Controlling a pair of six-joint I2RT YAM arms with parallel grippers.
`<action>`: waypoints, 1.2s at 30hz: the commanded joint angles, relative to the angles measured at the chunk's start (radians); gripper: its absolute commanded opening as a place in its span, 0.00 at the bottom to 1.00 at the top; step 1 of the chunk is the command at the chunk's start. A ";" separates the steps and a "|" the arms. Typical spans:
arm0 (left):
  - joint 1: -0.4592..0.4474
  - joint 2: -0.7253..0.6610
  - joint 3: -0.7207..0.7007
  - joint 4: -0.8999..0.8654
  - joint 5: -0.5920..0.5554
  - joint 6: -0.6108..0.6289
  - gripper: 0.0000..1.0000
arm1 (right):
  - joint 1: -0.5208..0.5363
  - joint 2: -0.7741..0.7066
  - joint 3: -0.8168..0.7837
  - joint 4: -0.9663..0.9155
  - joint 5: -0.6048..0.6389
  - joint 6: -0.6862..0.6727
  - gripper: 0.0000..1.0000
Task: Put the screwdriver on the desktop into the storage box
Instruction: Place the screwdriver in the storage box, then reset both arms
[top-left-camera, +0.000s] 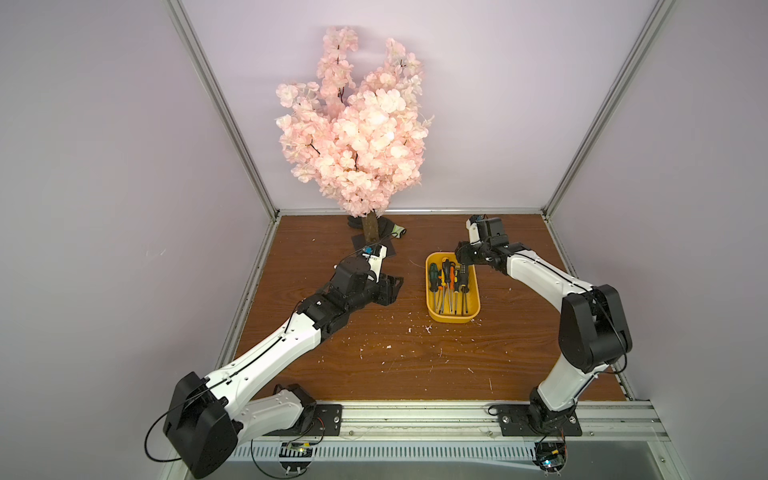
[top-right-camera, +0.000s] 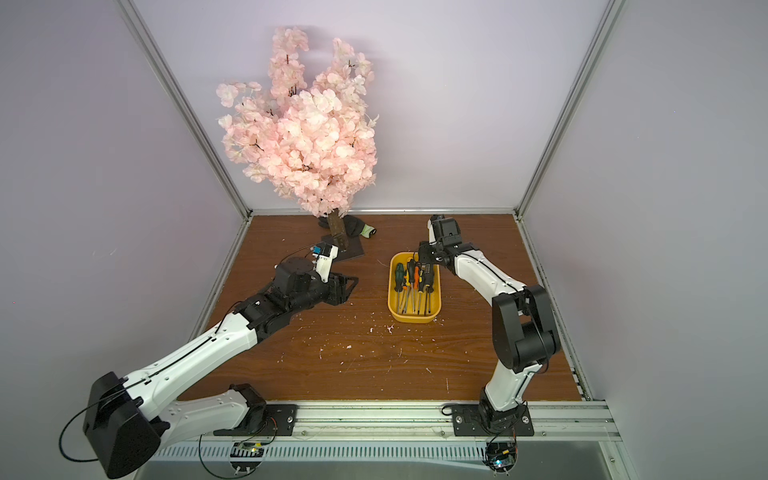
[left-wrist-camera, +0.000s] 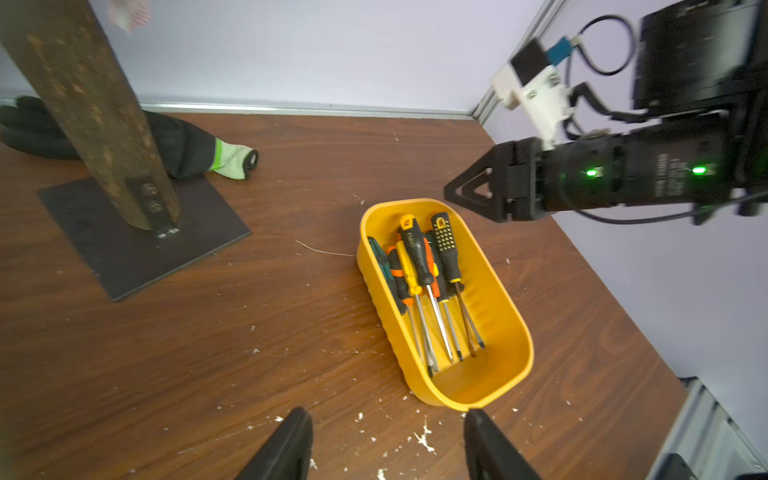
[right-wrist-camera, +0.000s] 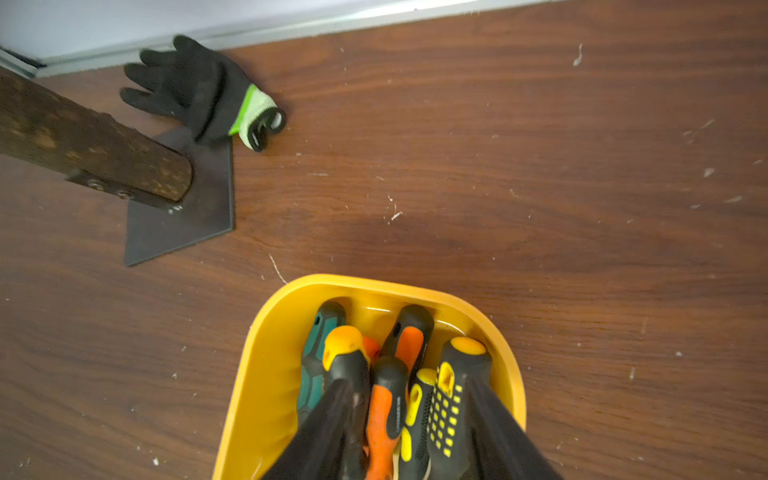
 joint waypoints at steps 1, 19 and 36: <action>0.082 0.000 0.026 0.001 -0.065 -0.009 0.79 | 0.003 -0.119 -0.030 0.057 0.077 -0.025 0.51; 0.601 -0.017 -0.240 0.299 -0.347 0.136 0.99 | -0.108 -0.627 -0.733 0.726 0.615 -0.245 0.99; 0.625 0.250 -0.590 1.129 -0.291 0.315 1.00 | -0.188 -0.545 -1.123 1.305 0.602 -0.250 0.99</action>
